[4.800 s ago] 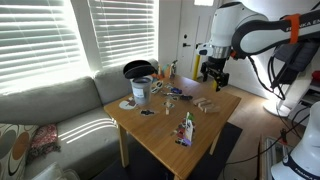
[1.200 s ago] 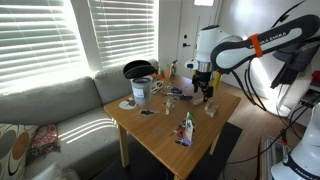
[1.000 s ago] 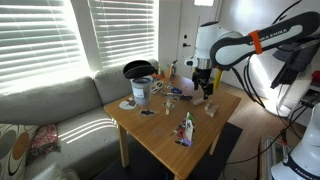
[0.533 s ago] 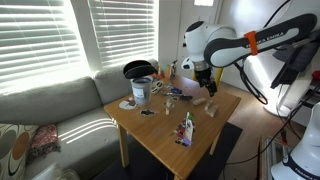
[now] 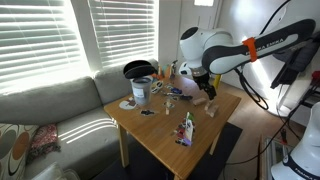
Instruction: Pick up the top most laying wooden block and stack it vertically on the vertical wooden block on the table
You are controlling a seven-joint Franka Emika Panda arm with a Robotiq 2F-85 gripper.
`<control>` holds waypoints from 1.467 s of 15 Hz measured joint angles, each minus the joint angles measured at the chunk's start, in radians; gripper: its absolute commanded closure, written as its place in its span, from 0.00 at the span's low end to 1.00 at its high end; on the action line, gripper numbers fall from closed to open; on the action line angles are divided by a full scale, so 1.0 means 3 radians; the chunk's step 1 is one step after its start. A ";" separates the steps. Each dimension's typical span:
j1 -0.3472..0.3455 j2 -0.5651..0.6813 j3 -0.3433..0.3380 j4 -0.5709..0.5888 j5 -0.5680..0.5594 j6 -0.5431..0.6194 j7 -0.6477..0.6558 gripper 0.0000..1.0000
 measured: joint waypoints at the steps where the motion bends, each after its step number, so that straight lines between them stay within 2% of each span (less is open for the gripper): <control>1: 0.0004 0.0004 0.0002 0.0000 0.0000 0.0005 0.0000 0.00; 3: 0.0020 0.0021 0.0021 -0.0002 0.0005 0.0081 0.0000 0.01; 4: 0.0029 0.0039 0.0037 -0.0002 0.0006 0.0152 0.0010 0.18; 6: 0.0048 0.0089 0.0054 -0.0002 0.0012 0.0286 0.0063 0.31; 10: 0.0055 0.0206 0.0057 0.0000 0.0011 0.0333 0.0225 0.41; 12: 0.0055 0.0255 0.0057 0.0002 0.0011 0.0333 0.0313 0.33; 14: 0.0055 0.0289 0.0059 0.0004 0.0011 0.0348 0.0369 0.29; 22: 0.0055 0.0370 0.0067 0.0032 0.0001 0.0490 0.0369 0.34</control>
